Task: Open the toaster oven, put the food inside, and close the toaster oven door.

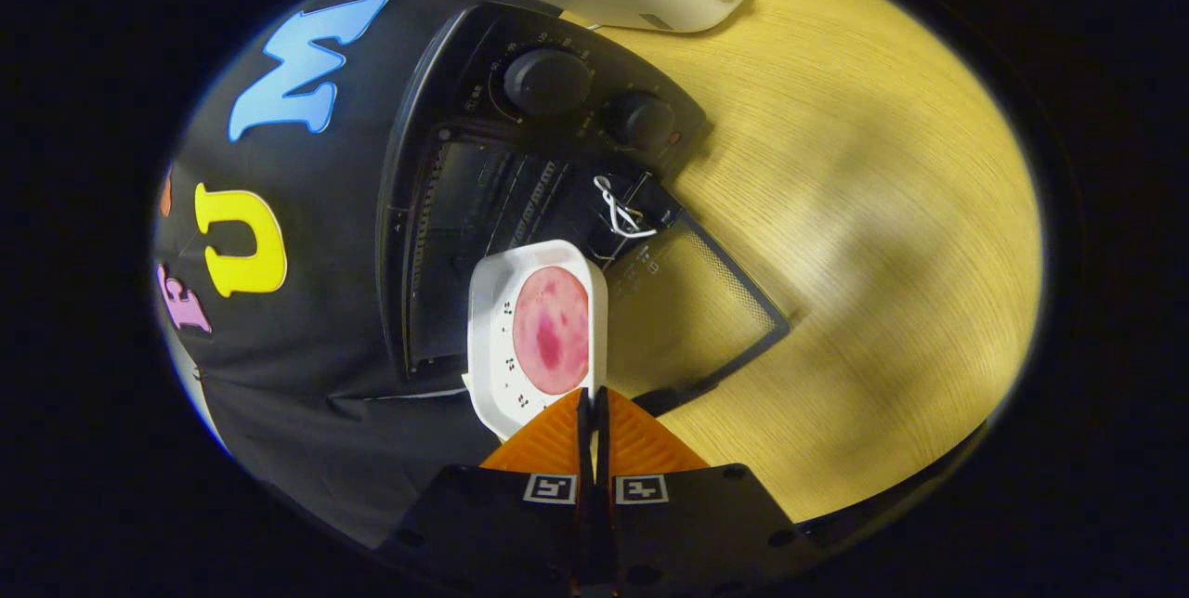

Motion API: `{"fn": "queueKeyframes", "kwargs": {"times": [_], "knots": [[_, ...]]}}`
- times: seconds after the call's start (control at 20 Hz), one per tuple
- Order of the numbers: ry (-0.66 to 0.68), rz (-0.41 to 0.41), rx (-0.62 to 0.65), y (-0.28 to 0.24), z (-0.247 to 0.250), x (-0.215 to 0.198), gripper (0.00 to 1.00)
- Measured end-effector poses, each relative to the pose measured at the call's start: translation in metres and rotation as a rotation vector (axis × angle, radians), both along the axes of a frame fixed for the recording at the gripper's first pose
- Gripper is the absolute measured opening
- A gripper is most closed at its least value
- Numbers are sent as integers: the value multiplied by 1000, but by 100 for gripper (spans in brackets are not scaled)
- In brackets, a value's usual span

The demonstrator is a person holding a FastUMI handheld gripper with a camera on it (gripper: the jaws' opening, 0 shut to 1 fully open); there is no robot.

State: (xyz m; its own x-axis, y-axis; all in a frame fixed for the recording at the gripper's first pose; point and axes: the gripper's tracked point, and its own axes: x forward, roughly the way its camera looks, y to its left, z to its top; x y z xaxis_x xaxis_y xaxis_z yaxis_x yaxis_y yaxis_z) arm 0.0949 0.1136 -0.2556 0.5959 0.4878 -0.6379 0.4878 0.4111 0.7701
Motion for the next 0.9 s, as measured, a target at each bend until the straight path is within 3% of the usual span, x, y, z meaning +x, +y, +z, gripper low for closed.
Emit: {"fn": "queueKeyframes", "kwargs": {"times": [0.4,0.7,0.9], "knots": [[-48,-158,50,7,5,63,1],[-143,-281,-25,1,6,104,2],[-100,-304,-97,-4,-14,109,2]]}}
